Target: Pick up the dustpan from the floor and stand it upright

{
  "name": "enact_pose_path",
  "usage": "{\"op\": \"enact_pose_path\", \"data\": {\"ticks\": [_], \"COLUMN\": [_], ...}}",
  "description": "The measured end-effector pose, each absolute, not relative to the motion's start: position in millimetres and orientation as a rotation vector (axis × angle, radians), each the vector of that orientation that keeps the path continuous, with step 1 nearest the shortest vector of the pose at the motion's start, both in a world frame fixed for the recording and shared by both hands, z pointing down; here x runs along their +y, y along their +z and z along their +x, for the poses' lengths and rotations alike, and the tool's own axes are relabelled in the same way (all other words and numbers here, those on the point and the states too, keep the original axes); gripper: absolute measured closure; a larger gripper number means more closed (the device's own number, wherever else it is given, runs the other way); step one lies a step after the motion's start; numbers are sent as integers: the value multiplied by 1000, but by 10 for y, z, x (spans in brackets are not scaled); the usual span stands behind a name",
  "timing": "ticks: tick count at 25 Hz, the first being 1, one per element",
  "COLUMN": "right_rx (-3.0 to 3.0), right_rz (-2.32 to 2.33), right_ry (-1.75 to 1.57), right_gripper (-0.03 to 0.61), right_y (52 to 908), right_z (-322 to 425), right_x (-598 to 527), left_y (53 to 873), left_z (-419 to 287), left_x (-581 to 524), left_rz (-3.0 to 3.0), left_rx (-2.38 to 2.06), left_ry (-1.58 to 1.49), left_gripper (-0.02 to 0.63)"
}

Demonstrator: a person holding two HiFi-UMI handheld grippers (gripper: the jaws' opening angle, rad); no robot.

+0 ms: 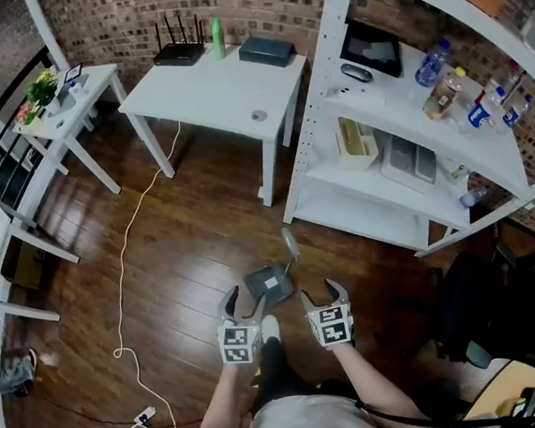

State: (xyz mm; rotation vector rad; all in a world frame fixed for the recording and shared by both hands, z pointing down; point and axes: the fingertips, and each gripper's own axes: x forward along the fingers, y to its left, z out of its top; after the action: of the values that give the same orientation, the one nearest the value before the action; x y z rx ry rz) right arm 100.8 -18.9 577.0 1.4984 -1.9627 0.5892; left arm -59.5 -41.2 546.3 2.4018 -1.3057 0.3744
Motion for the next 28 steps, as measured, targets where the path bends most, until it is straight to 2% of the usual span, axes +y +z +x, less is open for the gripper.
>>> {"op": "enact_pose_path", "data": {"ticks": [4,9,13,16,22,26,28], "right_rx": [-2116,-2276,-2338,-2411,-2475,-2413,-2417], "right_rz": [1601,1744,1736,1680,1691,1602,1581], "right_ry": [461,368,386,326,112,-263,-296], "right_gripper": [314,314,257,233,233,233,233], "right_y": [5166,4491,4324,4017,3156,2808,2796], "right_z": [1253,1594,1732,1585,1387,1021,782], "right_x": [520,1709,2658,3027,3258,3337,3401], "left_y": [4881,4226,4177,3913,3117,2884,2873], "left_z": [-151,335,601,363,-69,-355,-560], "left_x": [114,1406,2710,3184,3348,3374,3454], "left_rz": [2529,2625,2573,2545,2627,2682,2666], "left_rx": [-1335,-1416,-1365,-1430,-1612,-1729,-1766], "left_ry": [292,212,228,220,111,49,14], "left_gripper": [310,311,287,282,282,275,273]}}
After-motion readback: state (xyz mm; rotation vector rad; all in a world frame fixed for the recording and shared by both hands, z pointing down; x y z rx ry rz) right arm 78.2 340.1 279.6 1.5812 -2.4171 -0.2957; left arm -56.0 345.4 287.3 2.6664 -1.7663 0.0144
